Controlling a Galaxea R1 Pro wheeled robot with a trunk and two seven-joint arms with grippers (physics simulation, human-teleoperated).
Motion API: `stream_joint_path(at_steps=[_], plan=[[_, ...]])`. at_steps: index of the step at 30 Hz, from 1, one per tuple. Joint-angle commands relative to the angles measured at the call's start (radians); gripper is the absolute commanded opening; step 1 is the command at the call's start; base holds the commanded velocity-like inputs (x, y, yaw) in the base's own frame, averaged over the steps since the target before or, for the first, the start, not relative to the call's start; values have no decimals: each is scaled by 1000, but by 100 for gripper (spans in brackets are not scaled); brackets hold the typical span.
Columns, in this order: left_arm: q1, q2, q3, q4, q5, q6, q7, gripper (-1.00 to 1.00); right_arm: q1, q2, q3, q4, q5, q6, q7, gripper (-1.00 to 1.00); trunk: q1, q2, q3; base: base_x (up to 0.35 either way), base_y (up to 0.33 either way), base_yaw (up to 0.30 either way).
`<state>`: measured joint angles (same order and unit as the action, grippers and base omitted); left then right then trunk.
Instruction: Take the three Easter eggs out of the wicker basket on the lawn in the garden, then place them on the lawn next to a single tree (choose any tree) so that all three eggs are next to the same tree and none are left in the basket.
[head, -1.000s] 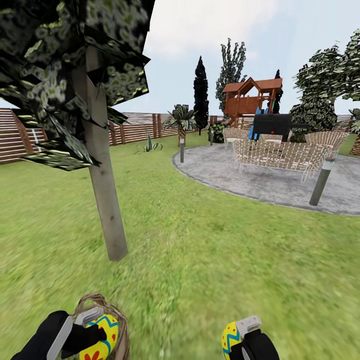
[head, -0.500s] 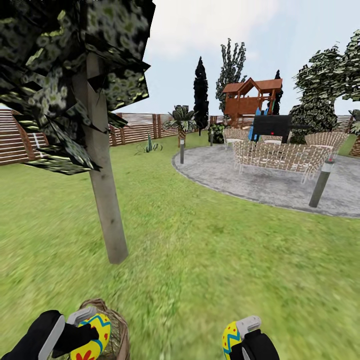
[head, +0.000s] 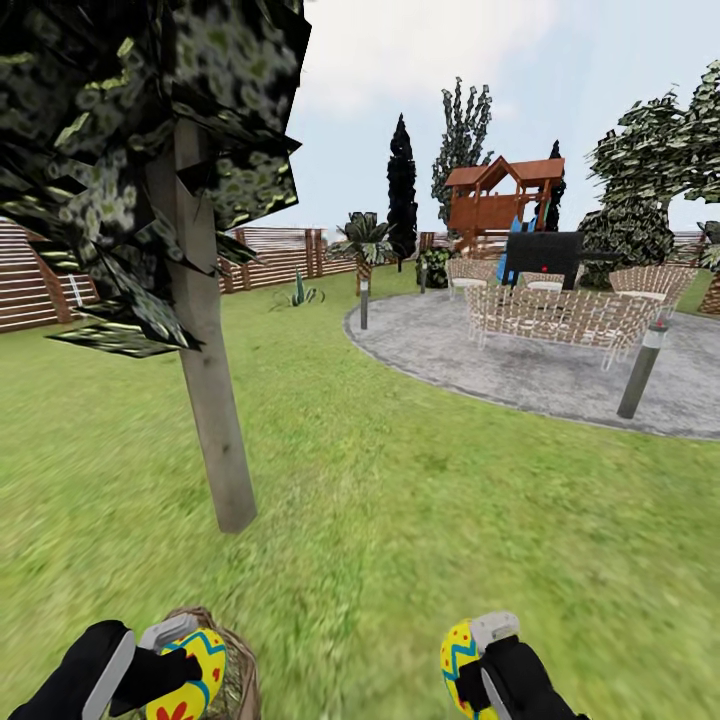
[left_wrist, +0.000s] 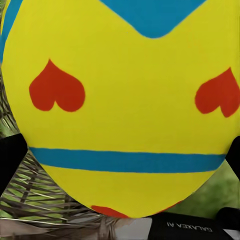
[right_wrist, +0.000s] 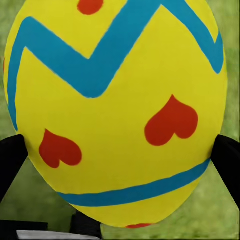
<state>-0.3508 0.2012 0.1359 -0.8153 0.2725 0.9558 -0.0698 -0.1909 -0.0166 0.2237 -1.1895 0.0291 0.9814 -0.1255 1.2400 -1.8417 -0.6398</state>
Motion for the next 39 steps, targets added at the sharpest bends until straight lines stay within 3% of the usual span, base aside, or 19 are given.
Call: stream_joint_path(at_steps=[1,4,9,10,11,13,16,30,39], plan=[[0,-1,2,-1,-7,4,-6,-100,-28,0,3,63,-1,7,-3,-100,-4,7,2,0,0,0],[0,-3,3,1,-8,4,-5,-100,-103,2,2,213,-8,0,0,-100,-16,28,11,0,0,0],[0,-4,2,5,-9,4,-4,-100,-171,10,2,249,-9,-1,-8,-100,-35,63,27,0,0,0],[0,-7,2,7,-9,3,-4,-100,-209,8,-21,308,-10,-3,-25,-100,-39,70,30,0,0,0],[0,-17,2,9,-10,3,-3,-100,-253,9,-69,367,-10,-7,-47,-100,-42,77,33,0,0,0],[0,-26,3,11,-33,3,-2,-100,-282,13,-108,409,-11,-11,-67,-100,-50,91,39,0,0,0],[0,-29,5,13,-66,3,-2,-100,-289,11,-118,424,-11,-11,-69,-100,-62,112,49,0,0,0],[0,-31,5,13,-70,3,-2,-100,-289,14,-115,427,-1,-13,-67,-100,-115,210,93,0,0,0],[0,-31,7,11,-66,3,-5,-100,-289,17,-110,427,2,-12,-69,-100,-115,210,93,-139,0,0]])
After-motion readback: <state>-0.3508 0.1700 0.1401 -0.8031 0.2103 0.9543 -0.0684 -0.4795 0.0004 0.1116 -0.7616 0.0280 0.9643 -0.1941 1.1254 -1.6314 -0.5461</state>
